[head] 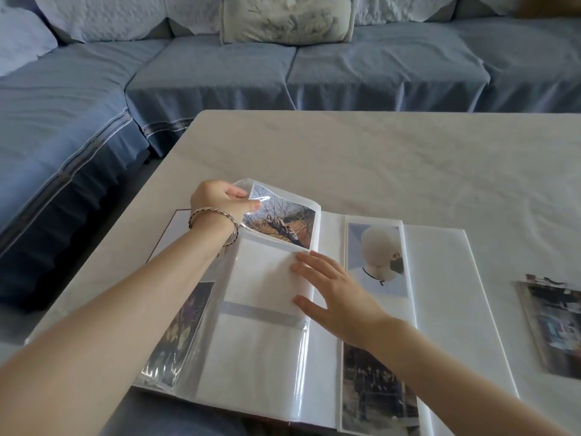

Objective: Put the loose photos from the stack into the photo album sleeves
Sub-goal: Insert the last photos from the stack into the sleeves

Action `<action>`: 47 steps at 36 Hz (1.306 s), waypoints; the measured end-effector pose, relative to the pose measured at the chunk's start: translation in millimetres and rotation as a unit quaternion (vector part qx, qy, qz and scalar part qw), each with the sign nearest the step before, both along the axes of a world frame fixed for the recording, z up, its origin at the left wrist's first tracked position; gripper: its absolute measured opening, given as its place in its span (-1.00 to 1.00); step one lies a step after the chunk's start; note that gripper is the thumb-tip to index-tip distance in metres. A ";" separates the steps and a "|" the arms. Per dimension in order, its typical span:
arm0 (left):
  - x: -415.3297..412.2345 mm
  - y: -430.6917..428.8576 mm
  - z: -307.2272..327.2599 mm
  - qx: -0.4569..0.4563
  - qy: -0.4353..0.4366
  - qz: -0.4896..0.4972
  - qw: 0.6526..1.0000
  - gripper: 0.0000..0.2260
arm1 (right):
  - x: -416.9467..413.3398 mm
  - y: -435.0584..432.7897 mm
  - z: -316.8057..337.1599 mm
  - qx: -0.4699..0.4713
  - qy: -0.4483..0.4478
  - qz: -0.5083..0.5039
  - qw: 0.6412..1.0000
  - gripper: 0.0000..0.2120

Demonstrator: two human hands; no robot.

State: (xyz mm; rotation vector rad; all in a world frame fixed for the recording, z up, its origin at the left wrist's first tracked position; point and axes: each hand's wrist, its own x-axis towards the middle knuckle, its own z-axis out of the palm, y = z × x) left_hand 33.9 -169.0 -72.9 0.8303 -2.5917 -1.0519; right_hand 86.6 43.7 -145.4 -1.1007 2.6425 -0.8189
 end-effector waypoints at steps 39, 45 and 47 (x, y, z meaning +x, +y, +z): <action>29.3 -0.8 -27.3 -0.015 0.221 -0.082 0.972 -0.85 | -0.3 4.4 6.1 0.006 -0.036 -0.004 0.999 -0.51; 30.3 0.5 -24.0 -0.042 0.231 -0.083 0.968 -0.92 | 0.2 4.3 5.8 0.005 -0.036 -0.003 0.999 -0.52; 31.3 1.0 -22.8 -0.045 0.237 -0.080 0.967 -0.91 | 0.0 4.4 6.2 0.005 -0.037 -0.004 0.999 -0.51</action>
